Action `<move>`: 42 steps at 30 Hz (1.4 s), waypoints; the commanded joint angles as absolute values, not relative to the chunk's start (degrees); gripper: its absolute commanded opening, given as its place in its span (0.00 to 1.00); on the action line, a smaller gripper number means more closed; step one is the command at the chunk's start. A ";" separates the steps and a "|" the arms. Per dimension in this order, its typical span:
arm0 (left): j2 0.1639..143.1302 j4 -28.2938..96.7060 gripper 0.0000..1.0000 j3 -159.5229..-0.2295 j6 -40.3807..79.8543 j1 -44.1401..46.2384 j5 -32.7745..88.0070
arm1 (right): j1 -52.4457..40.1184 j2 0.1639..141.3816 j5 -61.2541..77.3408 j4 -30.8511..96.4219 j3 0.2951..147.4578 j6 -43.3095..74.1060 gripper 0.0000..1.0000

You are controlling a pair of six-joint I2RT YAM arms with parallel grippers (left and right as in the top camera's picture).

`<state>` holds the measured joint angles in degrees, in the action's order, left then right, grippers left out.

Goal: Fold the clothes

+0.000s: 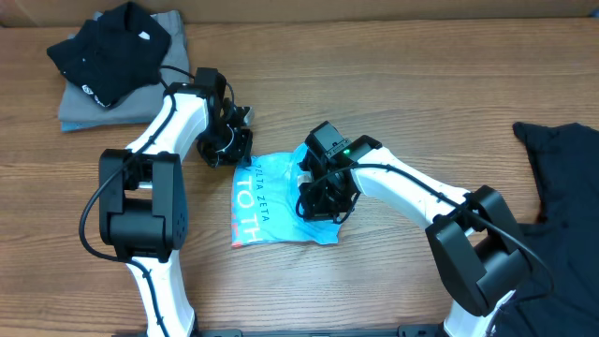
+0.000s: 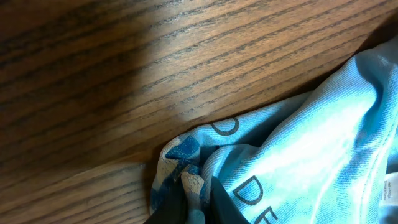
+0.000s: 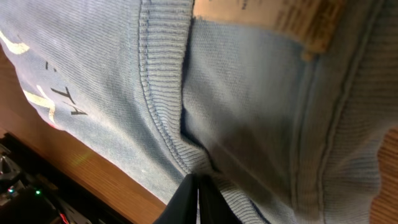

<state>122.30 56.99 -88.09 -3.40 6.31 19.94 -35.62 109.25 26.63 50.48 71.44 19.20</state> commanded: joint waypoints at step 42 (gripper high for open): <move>122.78 58.41 0.15 -87.42 -4.34 5.91 20.43 | -30.17 111.57 33.56 45.78 72.34 21.02 0.32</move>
<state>122.30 58.08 -88.09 -3.42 6.31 19.94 -31.83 111.39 34.06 46.02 71.46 20.80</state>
